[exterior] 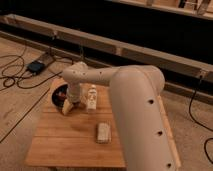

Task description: Stand the bottle upright

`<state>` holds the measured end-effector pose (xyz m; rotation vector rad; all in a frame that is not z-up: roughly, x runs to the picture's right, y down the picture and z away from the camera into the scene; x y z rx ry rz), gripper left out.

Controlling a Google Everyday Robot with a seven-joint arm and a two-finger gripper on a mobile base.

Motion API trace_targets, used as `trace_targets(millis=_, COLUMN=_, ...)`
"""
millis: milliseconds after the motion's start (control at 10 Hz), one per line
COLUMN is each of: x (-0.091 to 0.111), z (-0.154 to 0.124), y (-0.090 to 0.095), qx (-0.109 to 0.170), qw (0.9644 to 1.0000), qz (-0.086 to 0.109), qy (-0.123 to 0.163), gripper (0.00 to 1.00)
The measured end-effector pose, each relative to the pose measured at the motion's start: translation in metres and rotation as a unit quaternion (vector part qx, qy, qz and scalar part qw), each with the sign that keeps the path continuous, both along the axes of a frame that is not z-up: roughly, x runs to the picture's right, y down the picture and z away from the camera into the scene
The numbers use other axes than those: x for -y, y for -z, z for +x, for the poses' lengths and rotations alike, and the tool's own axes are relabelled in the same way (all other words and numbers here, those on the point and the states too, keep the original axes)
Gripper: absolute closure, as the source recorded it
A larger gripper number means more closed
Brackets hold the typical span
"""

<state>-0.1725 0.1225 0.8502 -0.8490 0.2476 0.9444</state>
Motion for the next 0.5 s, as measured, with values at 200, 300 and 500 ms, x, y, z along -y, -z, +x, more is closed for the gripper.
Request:
trace_targets(millis=200, x=-0.006, z=0.007, y=-0.001, qx=-0.007, qw=0.9999, qz=-0.012, qy=-0.006, gripper=0.2)
trace_targets(millis=300, x=-0.006, z=0.011, y=-0.002, qx=-0.012, qw=0.9998, qz=-0.014, qy=-0.008, gripper=0.2)
trace_targets(millis=500, x=-0.005, z=0.027, y=-0.003, qx=-0.033, qw=0.9993, qz=-0.016, qy=-0.01, gripper=0.2)
